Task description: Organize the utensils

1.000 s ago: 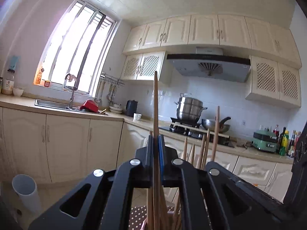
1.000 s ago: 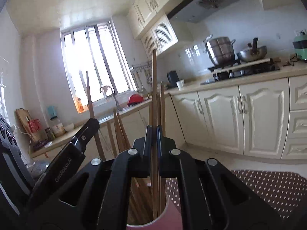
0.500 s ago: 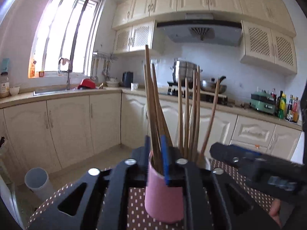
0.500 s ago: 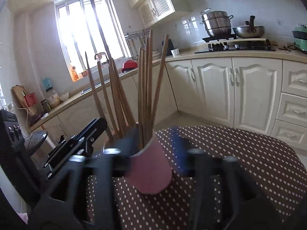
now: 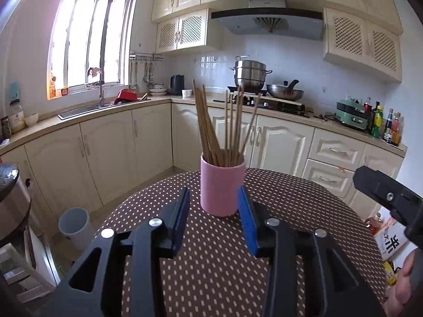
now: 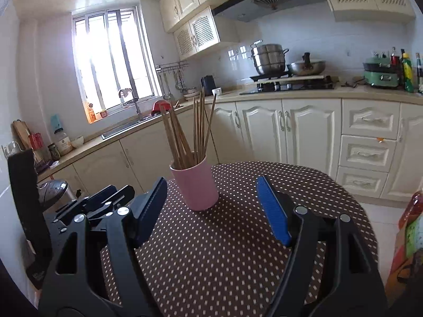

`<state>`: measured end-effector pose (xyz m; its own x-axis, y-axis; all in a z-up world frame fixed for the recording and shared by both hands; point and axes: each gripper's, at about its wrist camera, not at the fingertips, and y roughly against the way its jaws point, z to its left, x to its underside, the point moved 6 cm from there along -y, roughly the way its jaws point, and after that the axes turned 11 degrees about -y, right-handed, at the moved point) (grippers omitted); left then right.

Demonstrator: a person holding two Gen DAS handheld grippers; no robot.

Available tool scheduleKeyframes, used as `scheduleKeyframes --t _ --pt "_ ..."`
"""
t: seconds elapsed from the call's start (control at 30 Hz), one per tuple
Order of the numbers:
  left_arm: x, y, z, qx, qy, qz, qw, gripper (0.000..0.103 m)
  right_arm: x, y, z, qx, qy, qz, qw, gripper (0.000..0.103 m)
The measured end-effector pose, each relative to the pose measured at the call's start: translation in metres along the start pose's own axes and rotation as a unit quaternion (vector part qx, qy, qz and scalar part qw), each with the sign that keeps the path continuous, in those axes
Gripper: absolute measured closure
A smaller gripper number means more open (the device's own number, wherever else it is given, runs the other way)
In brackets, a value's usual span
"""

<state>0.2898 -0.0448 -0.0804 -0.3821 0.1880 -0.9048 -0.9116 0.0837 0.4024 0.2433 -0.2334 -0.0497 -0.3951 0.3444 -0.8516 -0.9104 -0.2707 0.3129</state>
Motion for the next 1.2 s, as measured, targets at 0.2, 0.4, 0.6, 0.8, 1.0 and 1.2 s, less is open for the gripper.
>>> scheduleKeyframes --t 0.2,0.4,0.6,0.8,1.0,1.2 --pt "0.006 0.077 -0.012 -0.003 -0.011 -0.008 0.9999 0.064 0.004 0.060 0.018 0.002 0.021 -0.028 0.999 0.033" --pt "0.011 0.135 -0.020 0.000 -0.004 -0.015 0.9999 0.059 0.014 0.107 0.025 0.026 0.019 -0.066 0.997 0.031" --pt "0.011 0.174 -0.021 -0.013 -0.013 -0.035 0.9992 0.059 0.022 0.130 0.026 0.033 0.008 -0.064 0.997 0.031" --pt "0.011 0.197 -0.021 -0.019 -0.016 -0.042 0.9988 0.055 0.029 0.143 0.037 0.036 0.022 -0.068 0.997 0.029" --pt "0.009 0.205 -0.022 -0.018 -0.012 -0.048 0.9986 0.055 0.032 0.147 0.045 0.028 0.022 -0.063 0.997 0.029" --pt "0.008 0.208 -0.020 -0.020 -0.011 -0.049 0.9985 0.055 0.034 0.151 0.046 0.025 0.019 -0.063 0.998 0.029"
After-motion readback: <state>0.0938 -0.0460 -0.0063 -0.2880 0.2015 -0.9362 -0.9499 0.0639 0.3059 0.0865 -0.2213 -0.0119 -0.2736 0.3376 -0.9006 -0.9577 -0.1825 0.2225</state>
